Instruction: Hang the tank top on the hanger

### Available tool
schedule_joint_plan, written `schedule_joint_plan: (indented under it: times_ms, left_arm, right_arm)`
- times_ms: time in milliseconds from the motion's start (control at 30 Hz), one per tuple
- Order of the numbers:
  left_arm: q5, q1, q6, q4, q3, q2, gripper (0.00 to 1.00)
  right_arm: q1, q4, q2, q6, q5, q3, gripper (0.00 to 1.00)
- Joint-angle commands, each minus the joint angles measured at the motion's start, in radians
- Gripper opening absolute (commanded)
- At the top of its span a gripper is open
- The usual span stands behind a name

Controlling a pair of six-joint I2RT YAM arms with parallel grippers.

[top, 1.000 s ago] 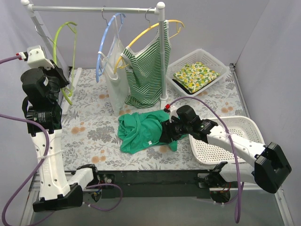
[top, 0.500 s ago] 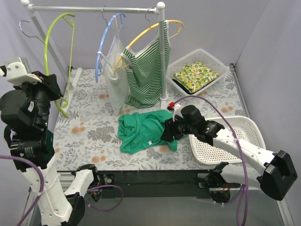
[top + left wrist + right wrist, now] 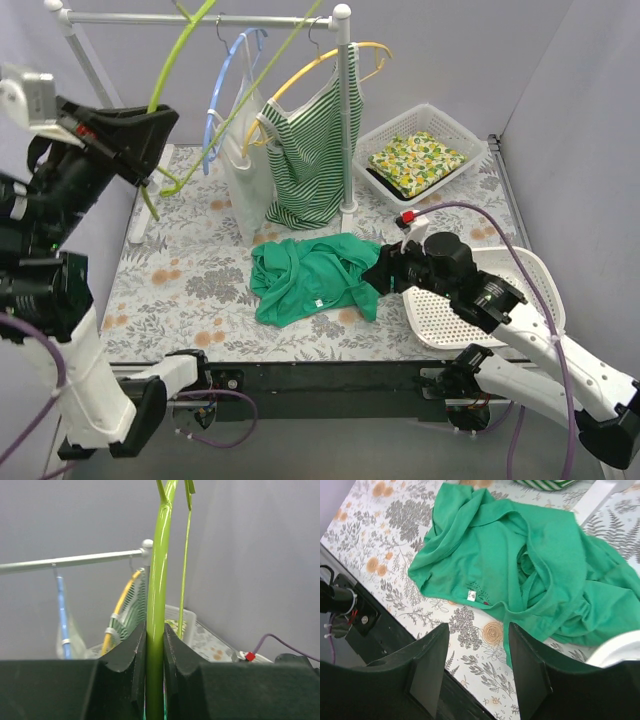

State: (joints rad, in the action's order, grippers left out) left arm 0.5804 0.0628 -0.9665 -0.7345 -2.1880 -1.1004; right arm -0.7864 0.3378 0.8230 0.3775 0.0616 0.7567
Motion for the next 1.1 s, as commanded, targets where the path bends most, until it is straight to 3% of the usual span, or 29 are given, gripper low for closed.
schedule_joint_plan:
  times_ms: [0, 67, 133, 200, 233, 300, 467, 533, 1067]
  left_arm:
    - [0.097, -0.163, -0.039, 0.024, -0.045, -0.185, 0.00]
    - [-0.073, -0.432, 0.041, -0.026, -0.062, -0.245, 0.00]
    - [-0.463, -0.773, 0.145, -0.046, 0.020, -0.271, 0.00]
    - [-0.754, -0.907, 0.242, 0.028, 0.167, -0.202, 0.00]
    - [-0.787, -0.941, 0.256, 0.046, 0.259, -0.181, 0.00]
    - [-0.844, -0.942, 0.259, 0.049, 0.373, -0.092, 0.00]
    - [-0.913, -0.940, 0.216, 0.101, 0.695, 0.117, 0.00]
    - [-0.927, -0.940, 0.203, 0.101, 0.758, 0.186, 0.00]
    - [-0.781, -0.942, 0.121, -0.081, 0.990, 0.493, 0.00]
  right_arm:
    - [-0.002, 0.056, -0.140, 0.040, -0.173, 0.043, 0.59]
    - [-0.002, 0.075, -0.195, 0.058, -0.236, 0.033, 0.59]
    - [-0.001, 0.098, -0.249, 0.080, -0.259, 0.030, 0.59]
    - [-0.002, 0.144, -0.280, 0.096, -0.281, 0.036, 0.59]
    - [-0.002, 0.155, -0.286, 0.110, -0.292, 0.032, 0.59]
    - [-0.002, 0.168, -0.305, 0.133, -0.302, 0.006, 0.59]
    - [-0.002, 0.145, -0.161, 0.143, -0.256, -0.011, 0.58]
    - [-0.002, 0.124, -0.124, 0.136, -0.261, -0.014, 0.58]
    - [-0.002, -0.101, 0.223, 0.143, -0.262, -0.017, 0.57]
